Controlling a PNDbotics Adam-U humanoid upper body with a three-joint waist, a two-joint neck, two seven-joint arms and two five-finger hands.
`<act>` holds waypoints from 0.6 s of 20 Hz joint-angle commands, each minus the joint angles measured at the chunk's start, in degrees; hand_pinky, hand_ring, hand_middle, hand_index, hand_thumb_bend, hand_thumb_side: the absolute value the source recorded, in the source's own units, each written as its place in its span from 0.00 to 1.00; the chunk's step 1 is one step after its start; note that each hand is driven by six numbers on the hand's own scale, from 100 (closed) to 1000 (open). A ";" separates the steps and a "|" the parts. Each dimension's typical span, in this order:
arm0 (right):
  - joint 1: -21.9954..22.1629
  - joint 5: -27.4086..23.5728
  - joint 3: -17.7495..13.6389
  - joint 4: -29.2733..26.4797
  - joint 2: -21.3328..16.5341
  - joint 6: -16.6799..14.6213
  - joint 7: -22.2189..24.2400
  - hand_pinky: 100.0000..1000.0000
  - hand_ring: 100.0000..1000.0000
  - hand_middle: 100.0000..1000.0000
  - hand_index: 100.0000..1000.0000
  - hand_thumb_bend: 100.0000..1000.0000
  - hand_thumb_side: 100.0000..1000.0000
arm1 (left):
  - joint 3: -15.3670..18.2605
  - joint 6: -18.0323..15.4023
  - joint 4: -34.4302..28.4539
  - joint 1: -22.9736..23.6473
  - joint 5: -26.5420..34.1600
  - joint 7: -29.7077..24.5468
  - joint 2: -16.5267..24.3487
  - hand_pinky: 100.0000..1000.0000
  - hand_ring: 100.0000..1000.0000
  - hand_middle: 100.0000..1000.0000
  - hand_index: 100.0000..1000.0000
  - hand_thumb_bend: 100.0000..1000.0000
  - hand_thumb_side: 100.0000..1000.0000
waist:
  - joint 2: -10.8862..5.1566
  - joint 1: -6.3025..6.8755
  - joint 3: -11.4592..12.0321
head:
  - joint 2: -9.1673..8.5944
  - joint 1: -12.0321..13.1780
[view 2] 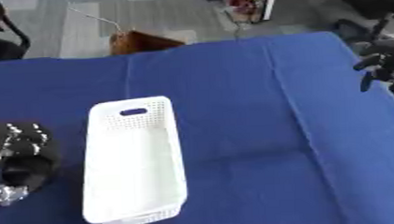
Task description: Pick up objects on the table and place them in the box.
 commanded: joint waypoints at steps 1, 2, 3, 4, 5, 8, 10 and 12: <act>-0.88 -0.34 -0.92 -0.85 -1.39 -11.87 11.55 0.34 0.63 0.68 0.80 1.00 0.49 | 1.55 -1.13 4.15 0.03 -8.05 5.95 0.70 0.49 0.14 0.27 0.42 0.10 0.32 | -0.57 -0.21 0.05 | -0.76 -0.58; -0.91 -0.36 -0.94 -0.81 -1.39 -11.93 11.55 0.34 0.63 0.68 0.80 1.00 0.49 | 1.60 -1.08 5.53 0.12 -9.84 8.08 0.50 0.06 0.00 0.06 0.21 0.09 0.24 | -0.51 -0.26 0.07 | -0.77 -0.59; -0.95 -0.39 -0.94 -0.79 -1.38 -11.98 11.55 0.34 0.63 0.68 0.80 1.00 0.49 | 1.66 -1.09 6.79 0.15 -11.13 10.05 0.30 0.11 0.00 0.08 0.21 0.09 0.24 | -0.47 -0.32 0.10 | -0.77 -0.59; -0.98 -0.40 -0.93 -0.76 -1.39 -12.03 11.55 0.34 0.63 0.68 0.80 1.00 0.49 | 1.70 -1.11 7.69 0.10 -12.10 12.07 0.12 0.00 0.00 0.00 0.04 0.07 0.09 | -0.43 -0.37 0.14 | -0.80 -0.59; -1.01 -0.40 -0.91 -0.73 -1.41 -12.09 11.55 0.34 0.63 0.68 0.80 1.00 0.49 | 1.75 -1.12 8.54 0.11 -12.47 14.37 -0.08 0.00 0.00 0.00 0.04 0.07 0.09 | -0.40 -0.43 0.19 | -0.85 -0.61; -1.07 -0.43 -0.89 -0.61 -1.38 -12.29 11.55 0.34 0.63 0.68 0.80 1.00 0.49 | 1.11 -1.12 11.33 0.46 -10.17 20.11 -0.52 0.00 0.00 0.00 0.00 0.00 0.12 | -0.32 -0.62 0.26 | -0.91 -0.57; -1.08 -0.44 -0.88 -0.53 -1.33 -12.37 11.55 0.34 0.63 0.68 0.80 1.00 0.49 | -0.05 -1.13 11.84 0.75 -7.50 20.83 -0.34 0.00 0.00 0.00 0.00 0.00 0.16 | -0.36 -0.70 0.26 | -0.89 -0.54; -1.03 -0.41 -0.87 -0.48 -1.25 -12.35 11.55 0.34 0.63 0.68 0.80 1.00 0.49 | -0.90 -1.13 11.45 0.91 -4.75 19.58 -0.11 0.00 0.00 0.00 0.00 0.00 0.17 | -0.42 -0.73 0.32 | -0.91 -0.49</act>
